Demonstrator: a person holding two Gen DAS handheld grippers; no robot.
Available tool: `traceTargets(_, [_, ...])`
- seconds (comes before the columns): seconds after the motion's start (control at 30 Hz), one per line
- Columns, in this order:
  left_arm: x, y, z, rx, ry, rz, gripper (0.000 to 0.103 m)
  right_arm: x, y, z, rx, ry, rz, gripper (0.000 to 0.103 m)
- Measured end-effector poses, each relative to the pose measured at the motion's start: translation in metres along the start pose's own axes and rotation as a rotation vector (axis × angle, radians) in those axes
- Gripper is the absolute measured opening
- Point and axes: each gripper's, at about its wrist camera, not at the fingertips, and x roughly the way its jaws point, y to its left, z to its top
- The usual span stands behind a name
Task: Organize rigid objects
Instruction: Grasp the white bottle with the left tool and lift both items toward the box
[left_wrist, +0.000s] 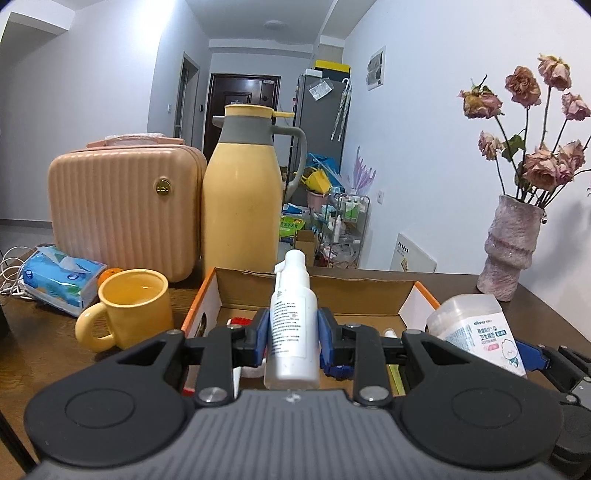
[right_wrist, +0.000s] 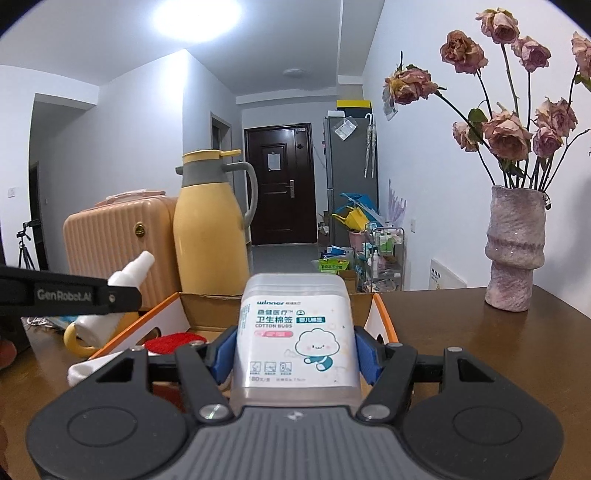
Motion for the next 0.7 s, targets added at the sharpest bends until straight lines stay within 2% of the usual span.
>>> traceTargets(0.7, [0.065,0.0,0.015,-0.028,0.054,0.045,0.028,0.063,-0.01,0.01,0.016,0.025,-0.031,0.064])
